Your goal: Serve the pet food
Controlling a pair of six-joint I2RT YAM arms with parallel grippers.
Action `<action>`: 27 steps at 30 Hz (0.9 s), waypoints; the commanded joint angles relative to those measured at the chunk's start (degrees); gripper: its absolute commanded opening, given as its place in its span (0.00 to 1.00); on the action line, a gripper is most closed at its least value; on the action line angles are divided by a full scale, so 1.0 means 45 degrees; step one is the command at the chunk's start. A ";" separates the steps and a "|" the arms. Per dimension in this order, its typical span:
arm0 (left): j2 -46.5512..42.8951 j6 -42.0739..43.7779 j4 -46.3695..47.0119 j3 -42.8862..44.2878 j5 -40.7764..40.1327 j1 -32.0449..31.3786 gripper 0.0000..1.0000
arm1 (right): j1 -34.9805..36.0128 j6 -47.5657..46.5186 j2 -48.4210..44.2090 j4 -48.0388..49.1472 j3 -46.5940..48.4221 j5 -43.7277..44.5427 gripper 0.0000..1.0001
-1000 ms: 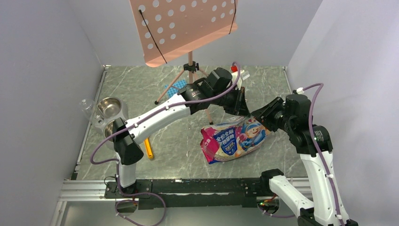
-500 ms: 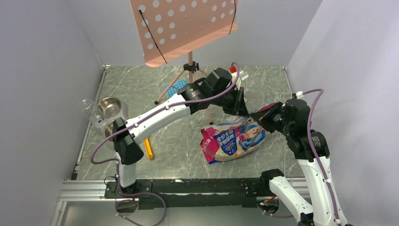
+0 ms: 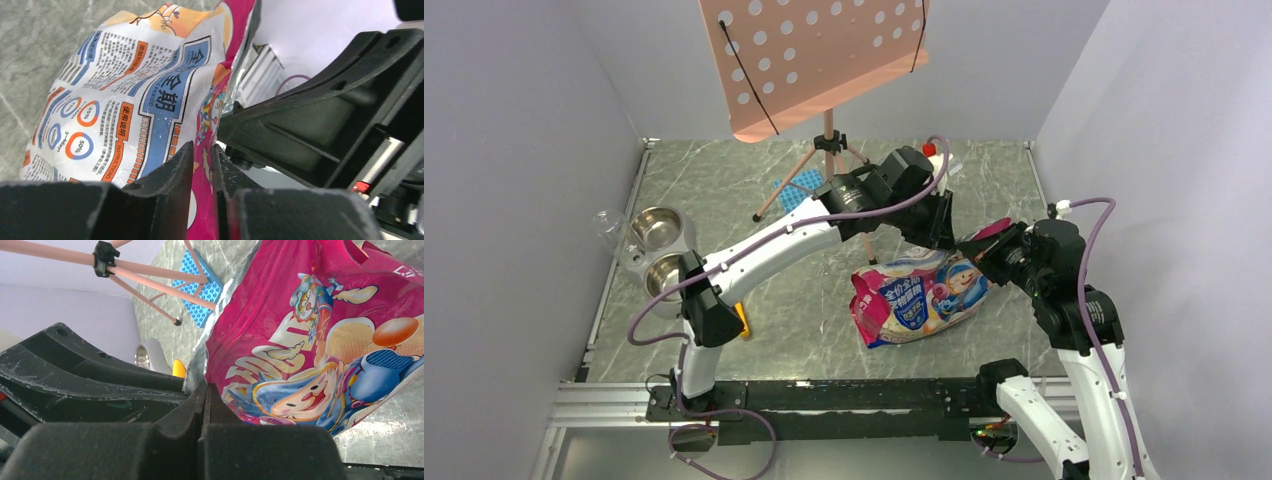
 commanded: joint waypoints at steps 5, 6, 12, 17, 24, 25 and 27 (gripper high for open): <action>0.0582 0.0963 -0.1792 0.0891 -0.2609 -0.0174 0.21 | -0.0032 -0.0411 0.0047 0.0485 -0.0142 0.0110 0.00; 0.0616 0.1057 -0.1860 0.0975 -0.2819 -0.0174 0.20 | -0.0027 -0.0461 0.0108 0.0374 -0.0073 0.0138 0.00; 0.1444 0.2098 -0.2866 0.2493 -0.3577 -0.0347 0.13 | -0.0035 -0.0815 0.0305 -0.0005 -0.0163 0.0544 0.00; 0.1620 0.2505 -0.2807 0.2804 -0.3577 -0.0384 0.00 | -0.0016 -0.1312 0.0589 -0.0366 -0.0537 0.0992 0.00; 0.1512 0.2207 -0.3197 0.3823 -0.5596 -0.0691 0.00 | 0.1099 -0.1891 0.1365 -0.2160 0.0008 0.3322 0.00; 0.1477 0.2250 -0.3277 0.3844 -0.5824 -0.0718 0.00 | 0.1506 -0.1816 0.1552 -0.2644 0.0334 0.3855 0.00; 0.1364 0.2206 -0.3285 0.3698 -0.6278 -0.0721 0.00 | 0.2469 -0.1430 0.2002 -0.3762 0.1005 0.4781 0.00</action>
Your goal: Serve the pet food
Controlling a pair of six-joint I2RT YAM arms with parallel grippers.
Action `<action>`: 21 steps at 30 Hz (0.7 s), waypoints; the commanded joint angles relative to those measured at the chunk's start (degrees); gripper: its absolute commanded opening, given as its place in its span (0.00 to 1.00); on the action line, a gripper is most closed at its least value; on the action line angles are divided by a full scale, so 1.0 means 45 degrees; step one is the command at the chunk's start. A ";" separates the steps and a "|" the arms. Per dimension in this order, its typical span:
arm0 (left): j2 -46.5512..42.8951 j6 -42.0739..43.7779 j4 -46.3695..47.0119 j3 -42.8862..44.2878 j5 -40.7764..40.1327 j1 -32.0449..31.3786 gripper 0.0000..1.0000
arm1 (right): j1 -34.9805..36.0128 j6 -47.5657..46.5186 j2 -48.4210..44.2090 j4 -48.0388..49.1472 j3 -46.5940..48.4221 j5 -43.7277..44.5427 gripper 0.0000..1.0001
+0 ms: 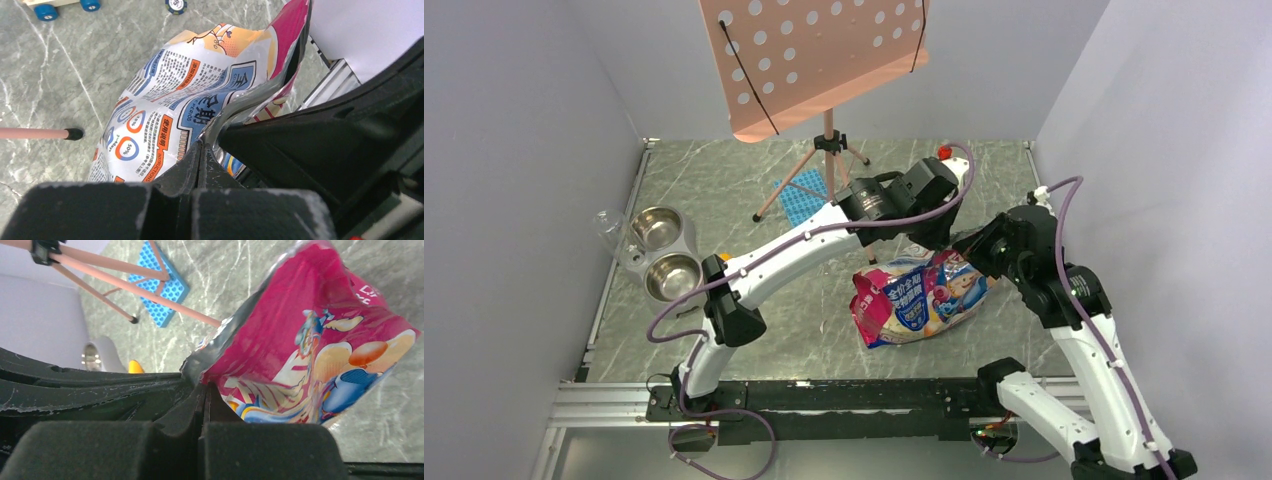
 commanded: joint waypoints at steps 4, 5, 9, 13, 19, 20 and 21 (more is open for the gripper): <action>-0.0692 0.0427 -0.0341 0.0425 -0.2514 0.0145 0.00 | 0.2076 0.0148 0.0838 -0.5116 0.1178 0.3934 0.00; -0.0728 0.0422 -0.0332 0.0481 -0.2581 0.0145 0.00 | 0.2083 0.0168 0.0827 -0.5318 0.1161 0.4047 0.00; -0.1169 0.0423 0.0000 0.0192 -0.2627 0.0176 0.00 | 0.2097 0.0238 0.0680 -0.5823 0.0982 0.4076 0.00; -0.1340 0.0203 0.0266 -0.0009 -0.1555 0.0364 0.00 | 0.2097 -0.0056 0.0303 -0.5524 0.0957 0.3682 0.00; -0.2483 -0.0525 0.2549 -0.2068 0.1491 0.0727 0.00 | 0.2092 -0.0469 0.0468 -0.4352 0.3290 0.2562 0.51; -0.2639 -0.0747 0.2815 -0.2421 0.1990 0.0809 0.00 | 0.2097 -0.0305 0.0779 -0.4924 0.3779 0.2913 0.58; -0.2719 -0.0938 0.2897 -0.2631 0.2291 0.0888 0.00 | 0.2088 -0.0270 0.0866 -0.5091 0.4135 0.3133 0.62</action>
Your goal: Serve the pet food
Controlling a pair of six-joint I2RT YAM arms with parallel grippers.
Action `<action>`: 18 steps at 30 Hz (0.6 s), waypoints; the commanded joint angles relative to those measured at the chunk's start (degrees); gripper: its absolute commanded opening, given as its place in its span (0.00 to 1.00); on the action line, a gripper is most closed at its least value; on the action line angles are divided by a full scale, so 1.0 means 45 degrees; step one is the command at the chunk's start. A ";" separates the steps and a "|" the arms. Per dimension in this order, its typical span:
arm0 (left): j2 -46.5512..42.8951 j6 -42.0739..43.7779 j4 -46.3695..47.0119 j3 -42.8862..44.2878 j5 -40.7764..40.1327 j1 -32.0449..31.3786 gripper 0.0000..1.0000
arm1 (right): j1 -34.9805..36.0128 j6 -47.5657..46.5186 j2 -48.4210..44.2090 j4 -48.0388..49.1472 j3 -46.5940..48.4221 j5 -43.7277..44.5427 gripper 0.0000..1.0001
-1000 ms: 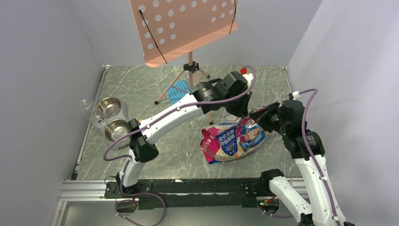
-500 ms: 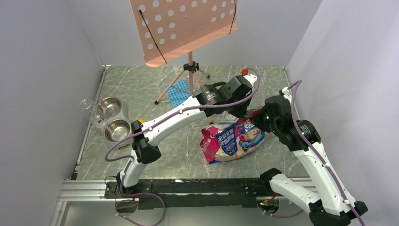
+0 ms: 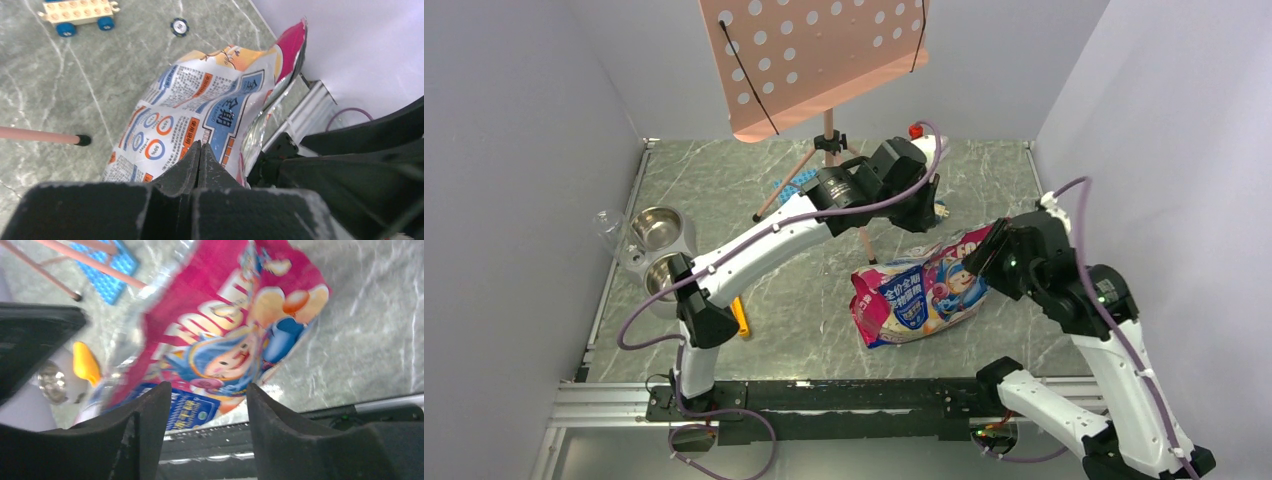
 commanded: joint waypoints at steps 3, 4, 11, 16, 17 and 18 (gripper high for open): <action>-0.0886 -0.0784 0.1266 -0.0726 0.2502 0.0230 0.00 | 0.0029 0.0556 0.0023 0.0414 0.1850 0.0603 0.68; -0.0854 -0.0743 0.1118 -0.0618 0.2566 0.0240 0.00 | 0.0026 0.0694 -0.0205 0.0886 0.1607 0.0471 0.68; -0.1380 -0.0651 0.1252 -0.1221 0.2318 0.0249 0.28 | 0.0019 0.1245 -0.0602 0.3111 0.0508 -0.0523 0.53; -0.1373 -0.0516 0.1068 -0.1216 0.1991 0.0231 0.35 | 0.0006 0.1358 -0.0183 0.3709 0.0159 -0.0277 0.43; -0.1357 -0.0428 0.0981 -0.1144 0.1923 0.0230 0.35 | 0.0004 0.1346 -0.0101 0.3886 0.0034 -0.0356 0.42; -0.1355 -0.0359 0.0926 -0.1127 0.1866 0.0230 0.36 | 0.0008 0.1300 -0.0028 0.4096 -0.0075 -0.0432 0.41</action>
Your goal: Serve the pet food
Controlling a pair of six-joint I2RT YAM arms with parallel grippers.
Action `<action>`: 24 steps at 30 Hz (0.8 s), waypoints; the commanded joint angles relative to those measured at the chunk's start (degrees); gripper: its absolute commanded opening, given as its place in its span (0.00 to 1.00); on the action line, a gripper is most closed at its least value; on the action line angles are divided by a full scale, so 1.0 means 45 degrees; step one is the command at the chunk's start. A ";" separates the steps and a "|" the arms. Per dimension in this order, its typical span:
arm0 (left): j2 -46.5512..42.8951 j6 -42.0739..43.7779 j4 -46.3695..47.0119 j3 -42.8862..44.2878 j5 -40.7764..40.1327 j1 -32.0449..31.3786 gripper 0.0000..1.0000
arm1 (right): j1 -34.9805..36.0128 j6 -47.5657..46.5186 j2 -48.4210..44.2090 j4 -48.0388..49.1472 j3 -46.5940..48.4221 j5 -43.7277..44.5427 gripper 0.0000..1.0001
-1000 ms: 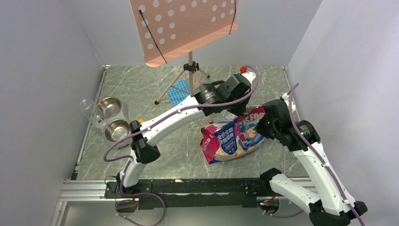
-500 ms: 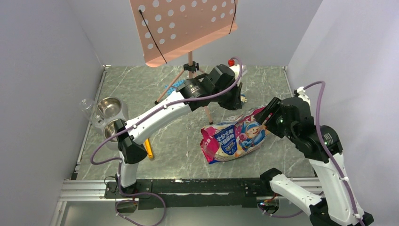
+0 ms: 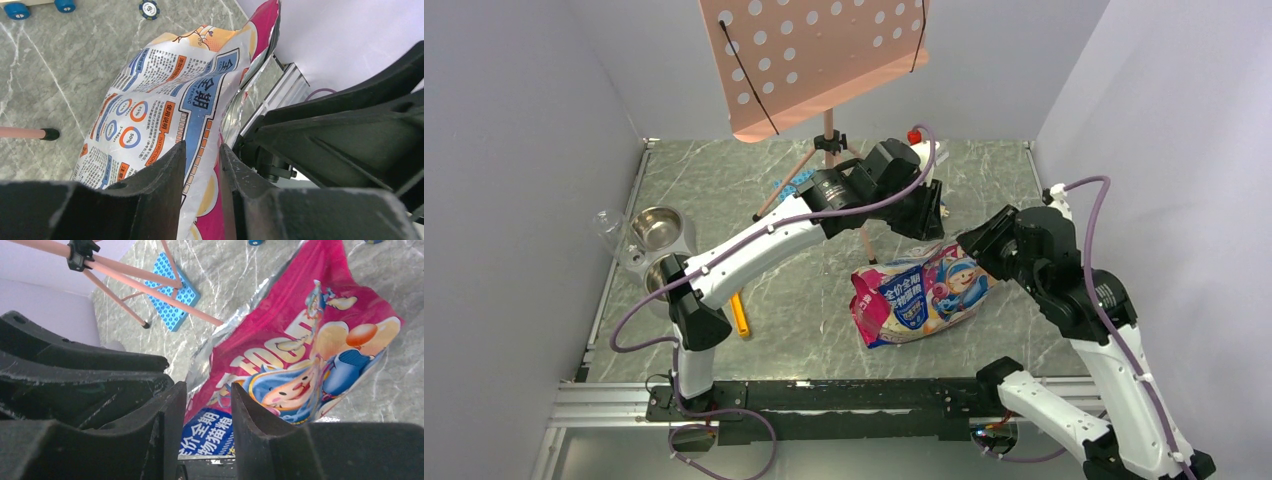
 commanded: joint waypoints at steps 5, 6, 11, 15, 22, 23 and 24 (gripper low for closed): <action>-0.0617 0.0394 0.0081 0.0236 -0.0162 -0.0027 0.38 | -0.0025 0.0251 0.0708 0.1402 -0.0610 -0.0178 0.33; -0.0598 0.0409 0.0075 0.0226 -0.0129 -0.0027 0.38 | -0.0035 0.0272 0.0776 0.1349 -0.0764 -0.0246 0.32; -0.0437 0.0617 -0.0029 0.0296 -0.0182 -0.0117 0.30 | -0.0061 0.0375 0.0601 0.1924 -0.1973 -0.0684 0.23; -0.0005 0.0739 -0.0336 0.0575 -0.0196 -0.0302 0.36 | -0.0084 -0.0084 0.0813 0.1957 -0.1889 -0.0732 0.00; 0.0469 0.0649 -0.0635 0.0796 -0.0399 -0.0477 0.44 | -0.0085 -0.1367 -0.0308 0.2894 -0.2225 -0.0763 0.00; 0.0539 0.0638 -0.0676 0.0865 -0.0440 -0.0477 0.44 | -0.0084 -0.1410 -0.0511 0.3142 -0.2399 -0.0858 0.00; 0.0592 0.0598 -0.0730 0.0927 -0.0479 -0.0477 0.44 | -0.0084 -0.1401 -0.0690 0.3263 -0.2535 -0.0958 0.00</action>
